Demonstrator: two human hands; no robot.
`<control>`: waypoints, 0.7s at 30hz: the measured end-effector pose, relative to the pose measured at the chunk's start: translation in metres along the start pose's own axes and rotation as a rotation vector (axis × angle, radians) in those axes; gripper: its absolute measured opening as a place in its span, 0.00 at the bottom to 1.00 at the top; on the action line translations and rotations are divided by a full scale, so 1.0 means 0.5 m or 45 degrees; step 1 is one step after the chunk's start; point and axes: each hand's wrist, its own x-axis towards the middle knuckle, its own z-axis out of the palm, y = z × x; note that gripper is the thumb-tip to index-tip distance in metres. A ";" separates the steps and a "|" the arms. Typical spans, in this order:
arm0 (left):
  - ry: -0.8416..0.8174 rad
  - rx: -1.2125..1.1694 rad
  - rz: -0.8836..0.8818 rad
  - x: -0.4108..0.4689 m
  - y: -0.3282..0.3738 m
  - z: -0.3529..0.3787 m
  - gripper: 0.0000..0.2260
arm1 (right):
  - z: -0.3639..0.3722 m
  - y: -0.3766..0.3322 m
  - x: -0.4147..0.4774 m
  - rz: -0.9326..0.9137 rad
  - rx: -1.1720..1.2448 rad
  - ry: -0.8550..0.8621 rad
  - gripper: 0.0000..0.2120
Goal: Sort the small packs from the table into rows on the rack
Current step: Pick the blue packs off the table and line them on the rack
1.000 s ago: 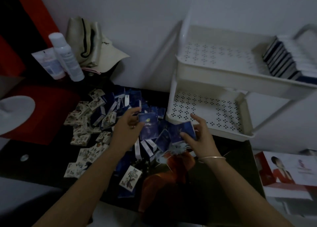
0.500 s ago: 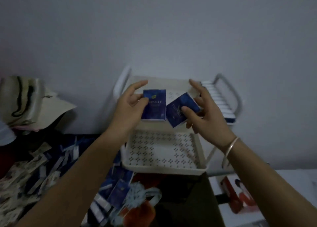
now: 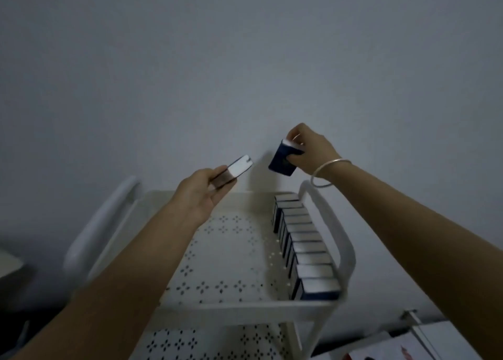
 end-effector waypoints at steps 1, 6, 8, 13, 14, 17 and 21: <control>-0.016 -0.037 -0.044 0.011 -0.001 0.001 0.10 | 0.011 0.007 0.013 -0.021 -0.054 -0.055 0.15; -0.063 0.378 -0.024 0.058 -0.024 0.006 0.20 | 0.056 0.029 0.035 -0.153 -0.283 -0.373 0.16; -0.022 0.687 0.144 0.068 -0.032 0.007 0.21 | 0.063 0.034 0.034 -0.193 -0.366 -0.453 0.15; -0.124 1.131 0.473 0.090 -0.042 0.010 0.11 | 0.065 0.045 0.041 -0.138 -0.530 -0.562 0.12; -0.091 1.363 0.613 0.097 -0.043 0.012 0.10 | 0.066 0.048 0.042 -0.115 -0.559 -0.600 0.10; 0.067 1.842 0.973 0.114 -0.044 0.022 0.15 | 0.066 0.052 0.040 -0.067 -0.584 -0.668 0.09; 0.087 2.163 1.151 0.123 -0.043 0.044 0.14 | 0.071 0.060 0.028 -0.042 -0.577 -0.674 0.10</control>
